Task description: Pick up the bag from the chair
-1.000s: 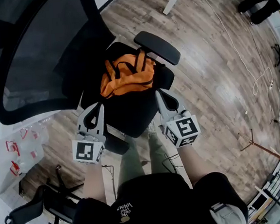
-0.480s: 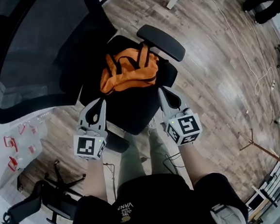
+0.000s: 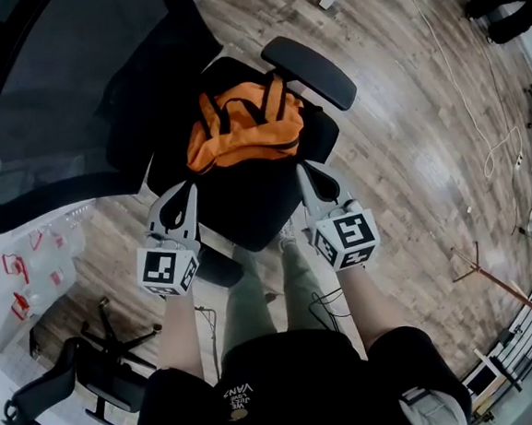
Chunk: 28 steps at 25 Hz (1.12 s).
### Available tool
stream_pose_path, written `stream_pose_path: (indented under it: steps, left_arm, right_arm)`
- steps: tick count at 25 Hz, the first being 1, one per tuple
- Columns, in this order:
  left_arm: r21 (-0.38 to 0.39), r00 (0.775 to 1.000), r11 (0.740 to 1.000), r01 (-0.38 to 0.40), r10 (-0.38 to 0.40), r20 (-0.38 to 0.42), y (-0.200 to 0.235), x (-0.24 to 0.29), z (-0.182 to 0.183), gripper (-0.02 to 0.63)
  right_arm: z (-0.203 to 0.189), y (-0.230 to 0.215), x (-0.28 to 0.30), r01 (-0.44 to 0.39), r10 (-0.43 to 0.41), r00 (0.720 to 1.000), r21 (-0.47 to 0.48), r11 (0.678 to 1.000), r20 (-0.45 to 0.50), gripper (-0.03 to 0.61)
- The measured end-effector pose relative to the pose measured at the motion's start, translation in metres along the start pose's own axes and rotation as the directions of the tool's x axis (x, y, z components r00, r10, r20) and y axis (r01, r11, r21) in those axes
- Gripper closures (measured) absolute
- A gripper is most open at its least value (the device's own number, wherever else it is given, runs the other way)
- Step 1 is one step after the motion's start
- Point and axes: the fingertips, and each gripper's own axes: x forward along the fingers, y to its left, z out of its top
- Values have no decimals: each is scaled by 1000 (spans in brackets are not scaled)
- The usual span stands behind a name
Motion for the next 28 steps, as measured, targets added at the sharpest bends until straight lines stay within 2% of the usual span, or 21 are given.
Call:
stream_pose_path:
  steps: [10,20,26,28]
  left_arm:
    - [-40,998,999,-31,29,-55,7,7,-31,607]
    - [-64,996,997,-45,40,-83,13,17,-49,606]
    - [-68,994,997,-48,41,-98,13,19,-54,601]
    - [-70,994,996,-49,41,-105,13,19,-57,577]
  right_arm:
    - [-30,4,15,-33,33,997,7,999,-65,580]
    - [-45,-16,32,25,-23,996,26,999,-91,580]
    - [-47,-16,35,18,-17,995,15,1000,-102,578]
    - [-50,-15,35,14,-12,994,20,1000,-111,575]
